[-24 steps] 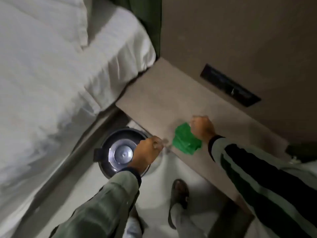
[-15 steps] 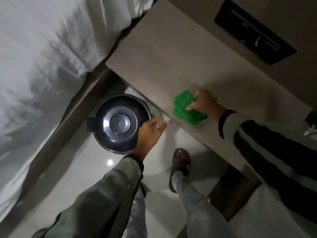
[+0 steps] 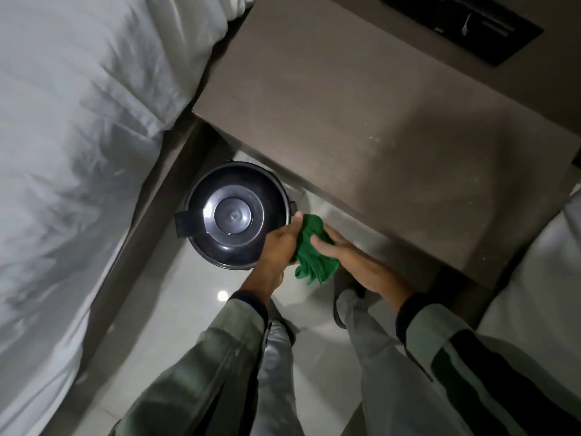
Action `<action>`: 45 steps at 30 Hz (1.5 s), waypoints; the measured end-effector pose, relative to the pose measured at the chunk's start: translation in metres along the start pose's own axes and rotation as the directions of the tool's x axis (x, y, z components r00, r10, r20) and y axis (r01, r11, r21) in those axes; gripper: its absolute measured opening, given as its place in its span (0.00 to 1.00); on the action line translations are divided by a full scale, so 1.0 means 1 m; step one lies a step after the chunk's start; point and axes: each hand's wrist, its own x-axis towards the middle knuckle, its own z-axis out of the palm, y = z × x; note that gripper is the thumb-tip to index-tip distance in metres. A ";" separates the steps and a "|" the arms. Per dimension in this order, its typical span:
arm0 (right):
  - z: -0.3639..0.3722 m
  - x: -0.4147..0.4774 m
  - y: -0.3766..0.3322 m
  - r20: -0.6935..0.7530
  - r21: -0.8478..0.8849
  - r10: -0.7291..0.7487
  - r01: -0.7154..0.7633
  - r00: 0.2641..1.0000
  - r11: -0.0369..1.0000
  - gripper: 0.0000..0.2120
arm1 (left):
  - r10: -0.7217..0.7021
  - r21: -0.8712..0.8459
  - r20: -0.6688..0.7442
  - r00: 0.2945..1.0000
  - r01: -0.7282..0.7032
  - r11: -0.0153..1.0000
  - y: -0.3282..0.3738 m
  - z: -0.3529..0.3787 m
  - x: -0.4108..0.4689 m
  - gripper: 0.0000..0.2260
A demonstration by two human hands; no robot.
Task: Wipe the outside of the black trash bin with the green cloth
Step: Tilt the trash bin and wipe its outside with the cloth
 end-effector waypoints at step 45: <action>0.116 0.241 0.075 -0.537 0.818 0.445 0.313 0.716 0.483 0.27 | 0.379 0.431 -0.017 0.925 -0.336 0.838 -0.010 -0.199 0.154 0.48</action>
